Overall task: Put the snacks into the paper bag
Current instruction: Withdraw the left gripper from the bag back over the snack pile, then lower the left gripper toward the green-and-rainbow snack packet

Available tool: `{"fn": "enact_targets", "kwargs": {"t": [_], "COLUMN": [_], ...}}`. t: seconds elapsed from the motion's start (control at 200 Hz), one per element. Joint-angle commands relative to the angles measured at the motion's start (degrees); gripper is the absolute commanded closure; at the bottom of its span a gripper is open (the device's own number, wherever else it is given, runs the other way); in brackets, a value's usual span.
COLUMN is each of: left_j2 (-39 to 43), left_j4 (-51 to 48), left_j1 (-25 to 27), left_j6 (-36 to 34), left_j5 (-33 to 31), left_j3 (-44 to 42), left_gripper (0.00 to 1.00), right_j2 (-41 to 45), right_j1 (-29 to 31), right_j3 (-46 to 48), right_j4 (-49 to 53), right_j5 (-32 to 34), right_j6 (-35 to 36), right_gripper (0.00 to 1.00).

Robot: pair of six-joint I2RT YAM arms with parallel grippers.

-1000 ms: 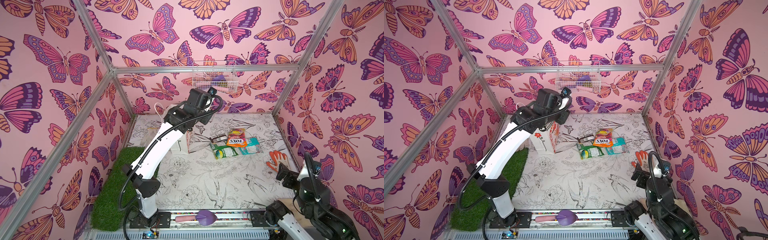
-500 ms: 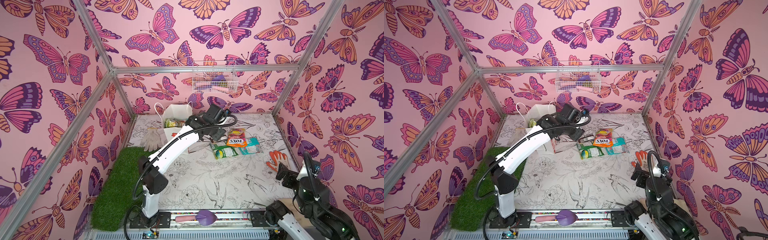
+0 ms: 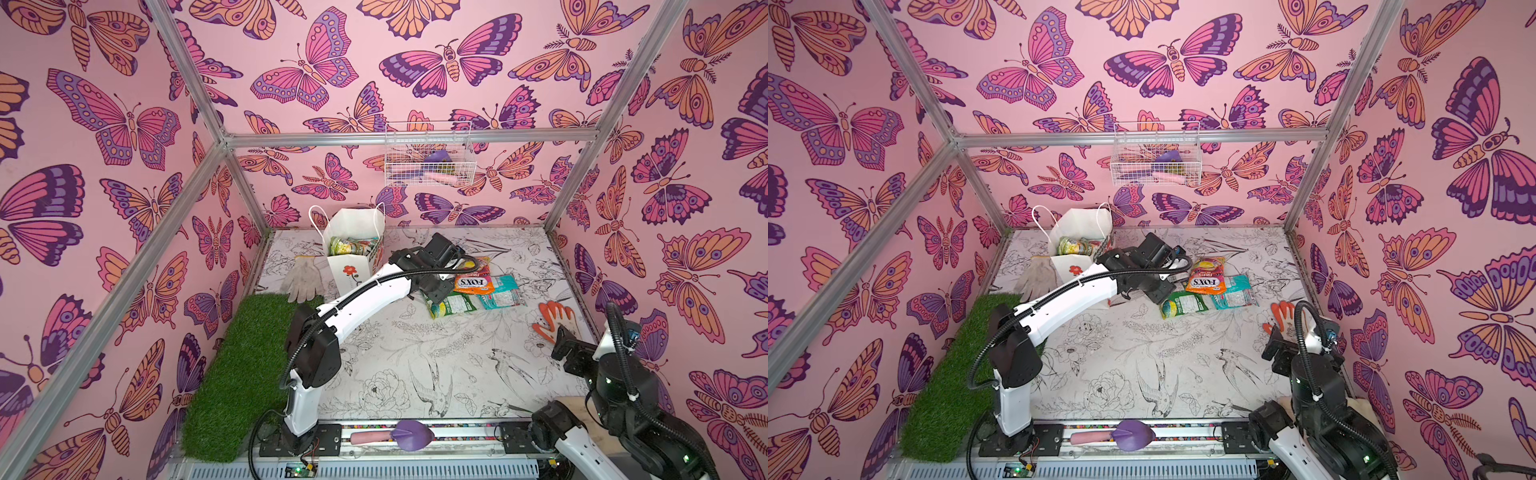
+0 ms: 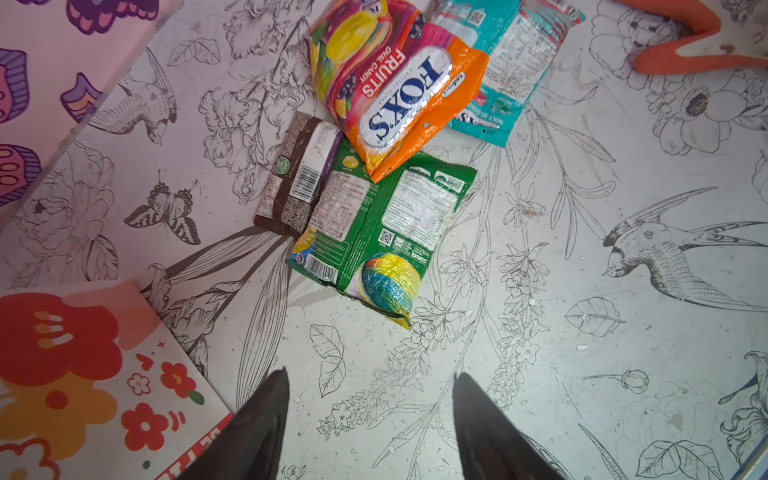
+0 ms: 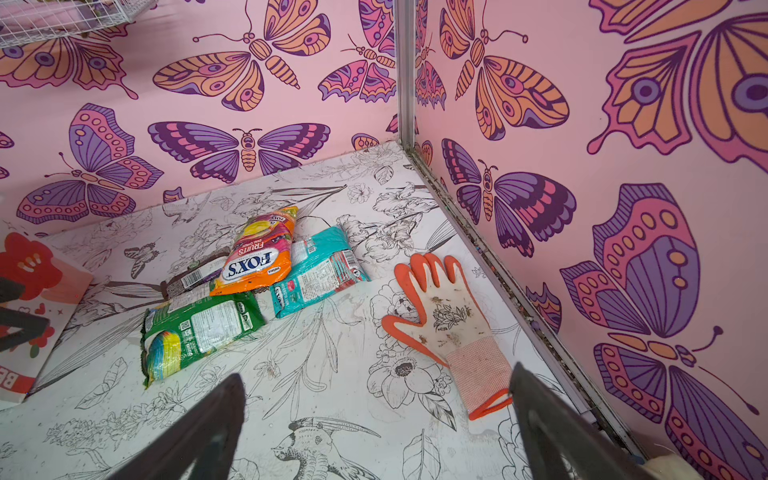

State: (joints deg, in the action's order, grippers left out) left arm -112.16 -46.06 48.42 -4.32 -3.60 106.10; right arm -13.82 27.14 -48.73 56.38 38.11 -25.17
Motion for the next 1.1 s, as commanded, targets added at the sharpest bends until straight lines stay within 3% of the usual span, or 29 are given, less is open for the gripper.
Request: {"fn": "enact_targets", "kwargs": {"t": [0.0,1.092], "left_j2": [0.1,-7.3], "left_j4": [2.7,5.5], "left_j1": [0.7,4.7], "left_j6": [0.7,-0.4], "left_j5": [0.3,-4.9], "left_j3": [-2.8,-5.8], "left_gripper": [0.35,0.32], "right_j2": [-0.3,-0.6], "right_j1": [-0.2,-0.2], "right_j3": [0.1,0.1], "right_j4": [-0.1,-0.2], "right_j5": [1.0,1.0], "right_j6": [0.2,0.2], "right_gripper": [0.01,0.01]}}
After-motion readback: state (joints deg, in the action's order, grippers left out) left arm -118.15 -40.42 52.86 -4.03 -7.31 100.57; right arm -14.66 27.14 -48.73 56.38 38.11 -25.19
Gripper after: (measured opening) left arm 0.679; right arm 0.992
